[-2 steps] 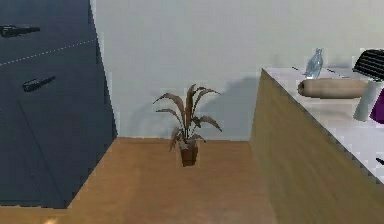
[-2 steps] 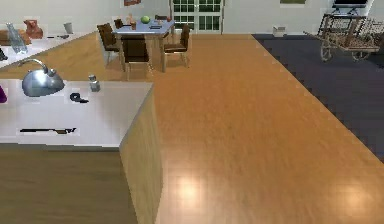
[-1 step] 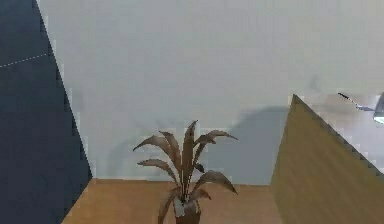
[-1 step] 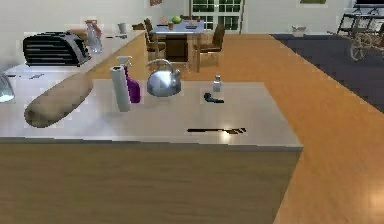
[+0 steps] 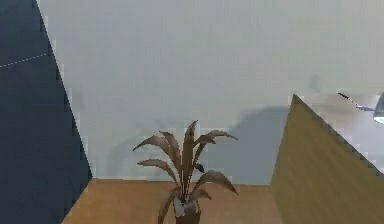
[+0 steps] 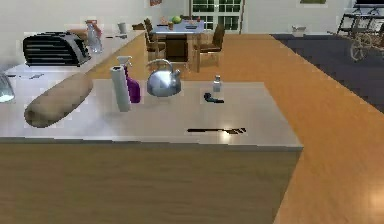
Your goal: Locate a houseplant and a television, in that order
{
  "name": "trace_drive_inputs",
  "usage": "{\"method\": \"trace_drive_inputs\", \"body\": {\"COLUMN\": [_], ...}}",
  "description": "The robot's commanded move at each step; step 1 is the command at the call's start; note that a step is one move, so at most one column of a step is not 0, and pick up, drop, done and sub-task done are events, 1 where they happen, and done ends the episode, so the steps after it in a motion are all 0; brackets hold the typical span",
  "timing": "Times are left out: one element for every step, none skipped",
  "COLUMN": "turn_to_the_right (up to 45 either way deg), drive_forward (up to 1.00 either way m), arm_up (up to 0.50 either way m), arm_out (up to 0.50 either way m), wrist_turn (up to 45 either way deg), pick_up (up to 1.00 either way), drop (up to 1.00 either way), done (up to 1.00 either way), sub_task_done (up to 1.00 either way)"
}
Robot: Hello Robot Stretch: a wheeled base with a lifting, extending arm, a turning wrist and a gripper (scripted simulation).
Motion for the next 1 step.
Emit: {"method": "trace_drive_inputs", "body": {"turn_to_the_right": [-45.0], "drive_forward": [0.00], "arm_up": [0.00], "arm_out": [0.00], "wrist_turn": [0.0], "pick_up": [0.00], "drop": [0.00], "done": [0.00], "sub_task_done": [0.00]}}
